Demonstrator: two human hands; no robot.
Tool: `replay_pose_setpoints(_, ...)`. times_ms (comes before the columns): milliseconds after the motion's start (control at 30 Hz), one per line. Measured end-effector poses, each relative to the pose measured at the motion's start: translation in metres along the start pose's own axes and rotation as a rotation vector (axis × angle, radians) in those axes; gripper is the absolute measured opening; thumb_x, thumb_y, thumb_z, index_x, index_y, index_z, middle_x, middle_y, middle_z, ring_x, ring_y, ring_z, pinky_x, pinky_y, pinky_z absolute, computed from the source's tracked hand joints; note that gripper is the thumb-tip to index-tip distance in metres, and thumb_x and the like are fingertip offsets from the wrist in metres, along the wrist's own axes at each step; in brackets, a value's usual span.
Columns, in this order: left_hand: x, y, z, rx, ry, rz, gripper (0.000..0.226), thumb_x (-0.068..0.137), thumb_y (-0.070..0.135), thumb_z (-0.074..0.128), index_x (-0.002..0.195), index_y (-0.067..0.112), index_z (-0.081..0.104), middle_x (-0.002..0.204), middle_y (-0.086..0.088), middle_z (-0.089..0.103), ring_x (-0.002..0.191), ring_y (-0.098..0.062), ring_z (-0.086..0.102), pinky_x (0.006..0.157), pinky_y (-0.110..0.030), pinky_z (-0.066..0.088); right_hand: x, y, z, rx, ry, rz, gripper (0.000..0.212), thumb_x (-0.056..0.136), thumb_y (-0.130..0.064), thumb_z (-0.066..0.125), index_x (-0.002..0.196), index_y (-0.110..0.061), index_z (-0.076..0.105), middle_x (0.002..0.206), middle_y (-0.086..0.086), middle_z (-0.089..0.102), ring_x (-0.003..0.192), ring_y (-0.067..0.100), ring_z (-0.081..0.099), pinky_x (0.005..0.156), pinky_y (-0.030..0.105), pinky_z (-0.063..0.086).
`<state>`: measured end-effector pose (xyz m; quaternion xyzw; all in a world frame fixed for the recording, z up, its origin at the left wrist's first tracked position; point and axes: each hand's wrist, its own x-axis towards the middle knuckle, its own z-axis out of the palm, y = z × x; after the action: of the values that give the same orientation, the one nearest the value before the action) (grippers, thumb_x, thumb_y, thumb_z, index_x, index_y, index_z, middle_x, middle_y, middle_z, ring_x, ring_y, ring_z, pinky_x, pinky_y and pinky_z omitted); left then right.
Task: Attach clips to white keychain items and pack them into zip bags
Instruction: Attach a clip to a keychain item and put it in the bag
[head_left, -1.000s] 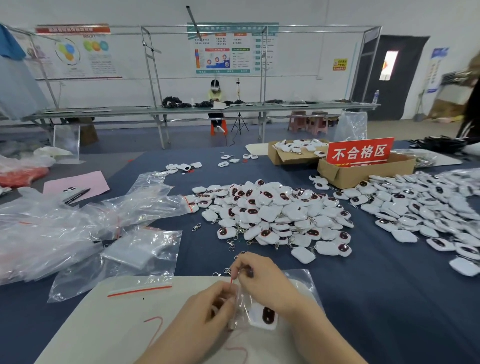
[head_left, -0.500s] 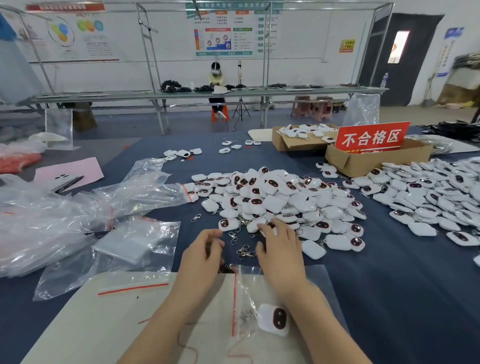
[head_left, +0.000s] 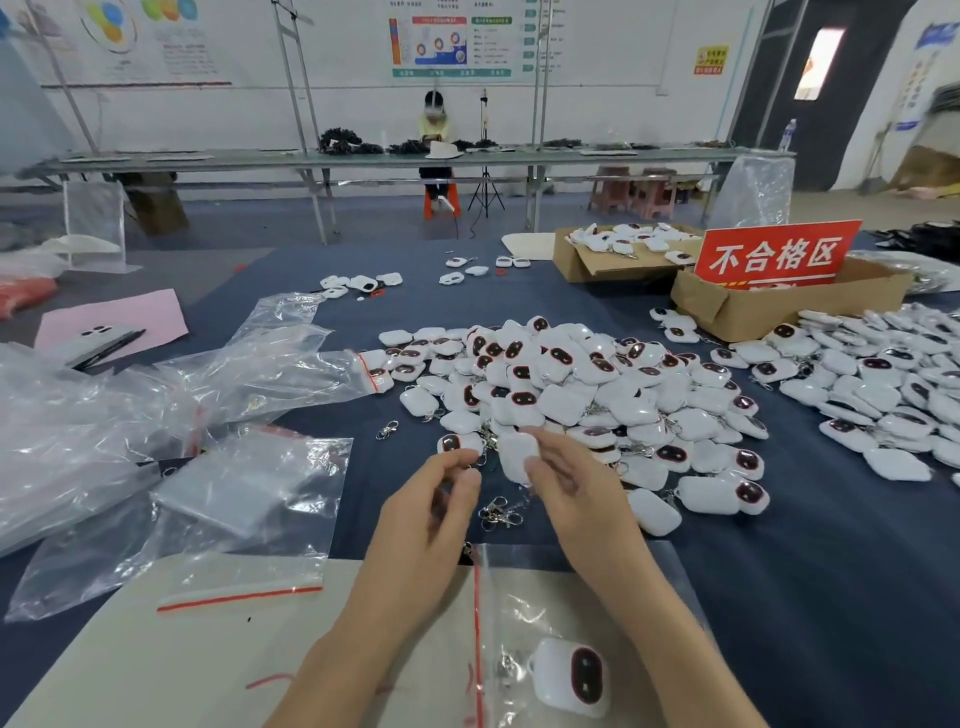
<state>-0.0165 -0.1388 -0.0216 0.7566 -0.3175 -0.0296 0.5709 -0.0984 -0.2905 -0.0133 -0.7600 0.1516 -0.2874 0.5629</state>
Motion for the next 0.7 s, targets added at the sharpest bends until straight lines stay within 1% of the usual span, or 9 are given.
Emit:
replay_pose_setpoints(67, -0.001, 0.006, 0.004, -0.125, -0.024, -0.015, 0.019, 0.099, 0.052, 0.053, 0.112, 0.046, 0.065, 0.086, 0.007, 0.069, 0.072, -0.008, 0.064, 0.064, -0.017, 0.050, 0.000, -0.001, 0.007, 0.124, -0.057, -0.012, 0.029, 0.095, -0.006, 0.066, 0.113, -0.028, 0.067, 0.107, -0.016, 0.074, 0.105, 0.004, 0.068, 0.088, 0.021, 0.055)
replay_pose_setpoints(133, -0.003, 0.011, 0.008, -0.238, -0.055, -0.050, 0.017, 0.098, 0.048, 0.057, 0.112, 0.045, 0.066, 0.093, 0.007, 0.073, 0.082, -0.008, 0.069, 0.070, -0.020, 0.055, -0.001, -0.001, 0.012, 0.205, -0.078, -0.004, 0.030, 0.088, -0.005, 0.075, 0.102, -0.030, 0.069, 0.104, -0.010, 0.075, 0.101, 0.008, 0.070, 0.081, 0.020, 0.056)
replay_pose_setpoints(200, -0.003, 0.011, 0.009, -0.251, -0.061, -0.062, 0.019, 0.098, 0.042, 0.062, 0.117, 0.038, 0.065, 0.101, 0.008, 0.073, 0.094, -0.009, 0.070, 0.080, -0.022, 0.055, -0.001, -0.001, 0.013, 0.219, -0.086, 0.023, 0.036, 0.084, -0.003, 0.078, 0.090, -0.038, 0.070, 0.100, -0.010, 0.075, 0.099, 0.009, 0.070, 0.080, 0.021, 0.056)
replay_pose_setpoints(267, -0.002, 0.010, 0.008, -0.216, -0.055, -0.064, 0.021, 0.099, 0.033, 0.062, 0.120, 0.031, 0.064, 0.105, 0.009, 0.072, 0.098, -0.009, 0.069, 0.084, -0.027, 0.056, -0.001, 0.003, 0.012, 0.180, -0.116, 0.036, 0.040, 0.086, 0.001, 0.075, 0.084, -0.039, 0.071, 0.098, -0.006, 0.075, 0.096, 0.011, 0.070, 0.082, 0.026, 0.057)
replay_pose_setpoints(333, 0.000, 0.010, 0.005, -0.190, -0.052, -0.062, 0.017, 0.100, 0.028, 0.060, 0.116, 0.029, 0.066, 0.099, 0.012, 0.074, 0.090, -0.004, 0.069, 0.079, -0.023, 0.056, -0.002, 0.004, 0.013, 0.142, -0.135, 0.043, 0.035, 0.090, -0.003, 0.071, 0.085, -0.038, 0.070, 0.092, -0.003, 0.074, 0.087, 0.008, 0.069, 0.079, 0.026, 0.057)
replay_pose_setpoints(433, 0.002, 0.012, 0.003, -0.183, -0.057, -0.041, 0.018, 0.103, 0.021, 0.056, 0.110, 0.029, 0.071, 0.086, 0.016, 0.074, 0.072, 0.004, 0.065, 0.067, -0.011, 0.048, -0.002, 0.002, 0.013, 0.168, -0.100, 0.052, 0.026, 0.092, -0.013, 0.070, 0.093, -0.039, 0.067, 0.090, -0.009, 0.071, 0.078, 0.003, 0.066, 0.067, 0.022, 0.056)
replay_pose_setpoints(533, 0.003, 0.012, 0.002, -0.188, -0.091, -0.063, 0.023, 0.104, 0.023, 0.053, 0.114, 0.032, 0.072, 0.086, 0.017, 0.073, 0.071, 0.004, 0.064, 0.068, -0.011, 0.046, -0.002, -0.001, 0.011, 0.267, -0.114, 0.101, 0.021, 0.093, -0.014, 0.070, 0.101, -0.034, 0.071, 0.091, -0.007, 0.074, 0.079, 0.005, 0.069, 0.062, 0.021, 0.057)
replay_pose_setpoints(633, 0.004, 0.011, -0.001, -0.224, -0.110, -0.081, 0.024, 0.104, 0.022, 0.054, 0.113, 0.033, 0.074, 0.089, 0.014, 0.075, 0.074, 0.001, 0.065, 0.071, -0.016, 0.050, -0.001, -0.002, 0.009, 0.314, -0.141, 0.135, 0.023, 0.092, -0.014, 0.072, 0.093, -0.036, 0.077, 0.095, -0.004, 0.078, 0.086, 0.008, 0.072, 0.066, 0.022, 0.058)
replay_pose_setpoints(700, 0.004, 0.012, -0.002, -0.283, -0.123, -0.101, 0.025, 0.104, 0.020, 0.055, 0.111, 0.030, 0.076, 0.094, 0.011, 0.077, 0.078, 0.000, 0.068, 0.072, -0.015, 0.051, -0.001, -0.002, 0.008, 0.325, -0.153, 0.156, 0.020, 0.091, -0.016, 0.073, 0.093, -0.035, 0.078, 0.097, -0.003, 0.078, 0.090, 0.009, 0.073, 0.068, 0.022, 0.058)
